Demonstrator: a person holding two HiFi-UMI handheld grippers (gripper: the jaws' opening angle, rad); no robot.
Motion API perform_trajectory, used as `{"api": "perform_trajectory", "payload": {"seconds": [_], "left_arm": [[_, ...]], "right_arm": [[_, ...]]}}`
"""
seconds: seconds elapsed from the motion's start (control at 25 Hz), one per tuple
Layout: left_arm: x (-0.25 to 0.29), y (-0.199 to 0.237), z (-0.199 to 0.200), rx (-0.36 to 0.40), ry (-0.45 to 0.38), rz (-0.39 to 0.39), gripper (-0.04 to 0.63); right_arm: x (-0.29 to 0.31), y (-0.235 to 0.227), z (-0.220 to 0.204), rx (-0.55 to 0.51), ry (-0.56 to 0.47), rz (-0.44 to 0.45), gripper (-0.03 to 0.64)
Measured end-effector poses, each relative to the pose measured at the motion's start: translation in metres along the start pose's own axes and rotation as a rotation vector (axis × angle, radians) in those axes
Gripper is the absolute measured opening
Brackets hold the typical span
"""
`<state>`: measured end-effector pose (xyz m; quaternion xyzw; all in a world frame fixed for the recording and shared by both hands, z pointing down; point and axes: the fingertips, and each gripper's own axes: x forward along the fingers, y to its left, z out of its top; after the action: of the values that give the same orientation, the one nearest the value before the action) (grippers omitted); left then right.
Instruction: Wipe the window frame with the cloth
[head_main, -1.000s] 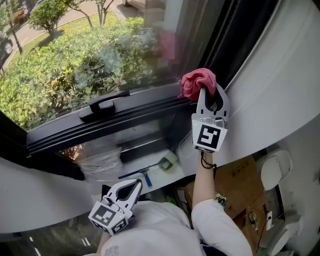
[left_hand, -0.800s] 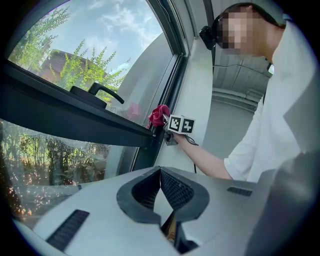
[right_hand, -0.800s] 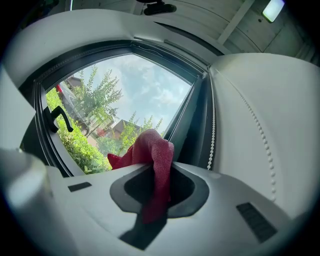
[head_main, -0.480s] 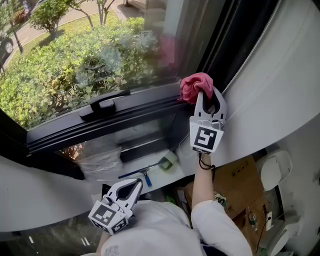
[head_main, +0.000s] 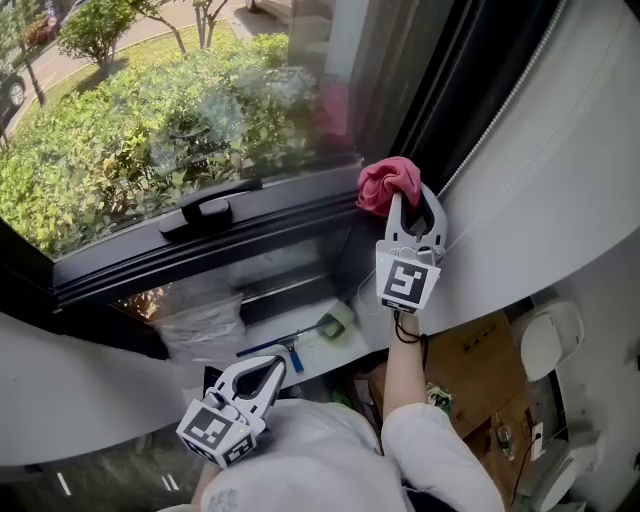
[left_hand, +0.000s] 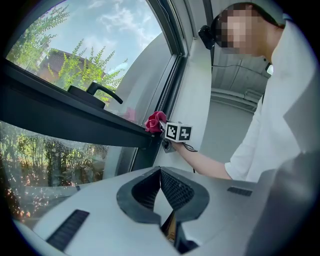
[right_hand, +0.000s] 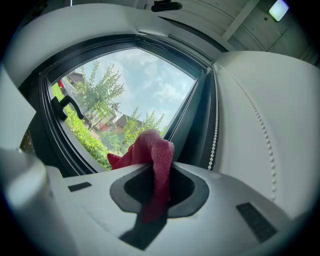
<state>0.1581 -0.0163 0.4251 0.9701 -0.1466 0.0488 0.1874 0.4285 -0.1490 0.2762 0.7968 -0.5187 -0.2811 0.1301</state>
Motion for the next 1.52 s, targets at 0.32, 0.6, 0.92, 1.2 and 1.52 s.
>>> {"api": "perform_trajectory", "payload": {"seconds": [0.32, 0.6, 0.92, 1.2, 1.52], "left_arm": [[-0.002, 0.003, -0.001, -0.002, -0.005, -0.002, 0.01], [-0.006, 0.006, 0.0, -0.006, -0.015, 0.008, 0.01], [-0.012, 0.011, 0.004, -0.002, -0.028, 0.014, 0.011], [-0.013, 0.013, 0.007, 0.004, -0.035, 0.009, 0.011], [-0.016, 0.021, 0.012, 0.004, -0.049, 0.024, 0.009]], "right_arm": [[-0.005, 0.009, -0.016, -0.009, 0.036, 0.008, 0.066], [-0.01, 0.016, -0.028, 0.001, 0.068, 0.002, 0.066], [-0.013, 0.02, -0.04, 0.055, 0.102, 0.018, 0.066], [-0.013, 0.025, -0.008, 0.102, 0.102, 0.089, 0.066], [0.031, 0.067, 0.017, 0.137, 0.102, 0.17, 0.066]]}}
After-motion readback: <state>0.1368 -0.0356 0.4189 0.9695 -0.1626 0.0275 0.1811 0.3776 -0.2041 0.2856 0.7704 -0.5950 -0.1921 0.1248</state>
